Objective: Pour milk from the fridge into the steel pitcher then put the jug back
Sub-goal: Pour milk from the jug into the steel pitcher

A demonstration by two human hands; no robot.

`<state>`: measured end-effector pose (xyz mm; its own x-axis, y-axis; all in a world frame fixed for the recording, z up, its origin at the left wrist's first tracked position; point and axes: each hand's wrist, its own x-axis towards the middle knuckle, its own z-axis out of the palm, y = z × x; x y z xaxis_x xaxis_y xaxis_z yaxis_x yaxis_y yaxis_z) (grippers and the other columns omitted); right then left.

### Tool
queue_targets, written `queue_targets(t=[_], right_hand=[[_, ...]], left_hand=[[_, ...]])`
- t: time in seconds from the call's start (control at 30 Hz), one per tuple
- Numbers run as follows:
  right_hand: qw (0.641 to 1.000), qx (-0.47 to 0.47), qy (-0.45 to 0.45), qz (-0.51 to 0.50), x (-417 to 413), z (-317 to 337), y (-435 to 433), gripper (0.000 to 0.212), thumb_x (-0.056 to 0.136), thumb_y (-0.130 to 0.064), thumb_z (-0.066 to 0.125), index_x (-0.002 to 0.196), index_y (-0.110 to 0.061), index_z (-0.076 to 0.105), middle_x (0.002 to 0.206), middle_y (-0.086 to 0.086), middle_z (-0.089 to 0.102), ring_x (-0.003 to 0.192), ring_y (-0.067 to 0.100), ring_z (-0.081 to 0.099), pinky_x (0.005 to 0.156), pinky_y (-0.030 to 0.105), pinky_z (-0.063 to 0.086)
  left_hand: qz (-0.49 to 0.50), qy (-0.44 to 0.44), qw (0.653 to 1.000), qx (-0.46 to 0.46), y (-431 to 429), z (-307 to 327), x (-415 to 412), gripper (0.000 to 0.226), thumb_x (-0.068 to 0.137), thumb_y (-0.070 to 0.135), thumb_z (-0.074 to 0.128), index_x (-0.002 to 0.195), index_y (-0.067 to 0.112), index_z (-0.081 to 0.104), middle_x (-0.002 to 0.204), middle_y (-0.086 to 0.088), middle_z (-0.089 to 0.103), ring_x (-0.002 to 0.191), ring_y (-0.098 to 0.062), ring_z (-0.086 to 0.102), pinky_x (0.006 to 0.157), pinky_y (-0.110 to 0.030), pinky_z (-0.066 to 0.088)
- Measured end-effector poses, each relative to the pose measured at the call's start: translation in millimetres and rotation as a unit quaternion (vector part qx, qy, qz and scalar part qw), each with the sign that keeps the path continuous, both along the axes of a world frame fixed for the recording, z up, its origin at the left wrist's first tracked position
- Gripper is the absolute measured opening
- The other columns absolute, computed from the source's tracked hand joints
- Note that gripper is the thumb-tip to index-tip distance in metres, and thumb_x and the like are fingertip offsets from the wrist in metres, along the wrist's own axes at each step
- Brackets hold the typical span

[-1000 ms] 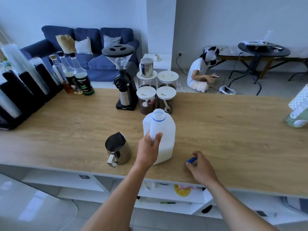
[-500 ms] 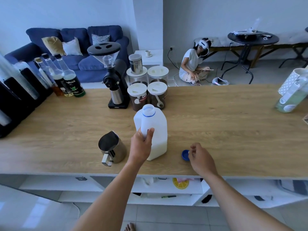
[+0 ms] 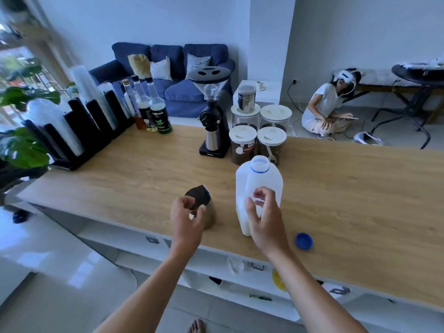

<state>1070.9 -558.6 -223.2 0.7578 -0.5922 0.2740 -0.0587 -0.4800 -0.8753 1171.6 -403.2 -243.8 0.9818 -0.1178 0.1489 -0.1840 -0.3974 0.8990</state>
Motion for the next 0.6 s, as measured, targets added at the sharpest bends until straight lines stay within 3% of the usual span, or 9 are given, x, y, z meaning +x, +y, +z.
queue_targets(t=[0.1,0.2,0.27,0.4,0.5,0.6], right_hand=[[0.998,0.056,0.018,0.0,10.9,4.0,7.1,0.02,0.1,-0.036,0.044,0.101,-0.017,0.046,0.097,-0.002,0.059,0.092,0.01,0.056,0.082,0.027,0.043],[0.993,0.1,0.059,0.013,22.7,0.8,12.7,0.039,0.102,-0.04,0.035,0.091,-0.007,0.052,0.084,-0.002,0.061,0.08,0.006,0.056,0.07,0.027,0.041],[0.994,0.09,0.061,0.004,27.3,-2.3,6.7,0.041,0.102,-0.037,0.031,0.087,-0.007,0.053,0.078,-0.004,0.059,0.077,0.009,0.056,0.071,0.029,0.041],[0.997,0.056,0.042,0.021,26.9,3.4,-20.5,0.037,0.103,-0.038,0.031,0.077,-0.018,0.049,0.066,-0.001,0.054,0.069,0.025,0.058,0.075,0.042,0.049],[0.995,0.042,0.072,0.061,26.7,19.4,-32.8,0.04,0.102,-0.038,0.034,0.079,-0.01,0.051,0.06,-0.002,0.051,0.057,0.019,0.055,0.067,0.045,0.051],[0.986,0.038,0.118,0.115,28.6,31.0,-34.7,0.04,0.101,-0.04,0.035,0.078,-0.01,0.049,0.058,-0.001,0.048,0.052,0.016,0.047,0.057,0.038,0.047]], left_hand=[[0.048,0.007,0.996,0.072,20.4,-16.7,2.5,0.032,0.092,0.027,0.066,0.116,0.013,0.05,0.109,0.0,0.05,0.103,-0.016,0.048,0.091,-0.028,0.039],[0.046,0.111,0.991,0.066,28.0,-34.2,7.8,0.039,0.095,0.04,0.061,0.118,0.01,0.053,0.11,-0.002,0.055,0.1,-0.017,0.054,0.084,-0.027,0.041],[0.003,0.172,0.985,0.03,26.3,-40.6,8.2,0.031,0.099,0.043,0.052,0.106,0.013,0.057,0.1,-0.001,0.063,0.09,-0.016,0.059,0.069,-0.025,0.041],[-0.062,0.163,0.985,0.002,16.3,-39.3,14.1,0.037,0.105,0.035,0.04,0.08,0.014,0.056,0.074,-0.002,0.056,0.07,-0.018,0.05,0.061,-0.028,0.035],[-0.102,0.209,0.973,-0.002,10.7,-35.3,24.1,0.043,0.106,0.034,0.037,0.072,0.012,0.05,0.069,-0.003,0.049,0.064,-0.014,0.042,0.059,-0.026,0.031],[-0.147,0.225,0.963,-0.008,9.0,-37.7,36.4,0.042,0.106,0.035,0.038,0.069,0.016,0.042,0.065,-0.001,0.039,0.06,-0.012,0.035,0.056,-0.026,0.029]])
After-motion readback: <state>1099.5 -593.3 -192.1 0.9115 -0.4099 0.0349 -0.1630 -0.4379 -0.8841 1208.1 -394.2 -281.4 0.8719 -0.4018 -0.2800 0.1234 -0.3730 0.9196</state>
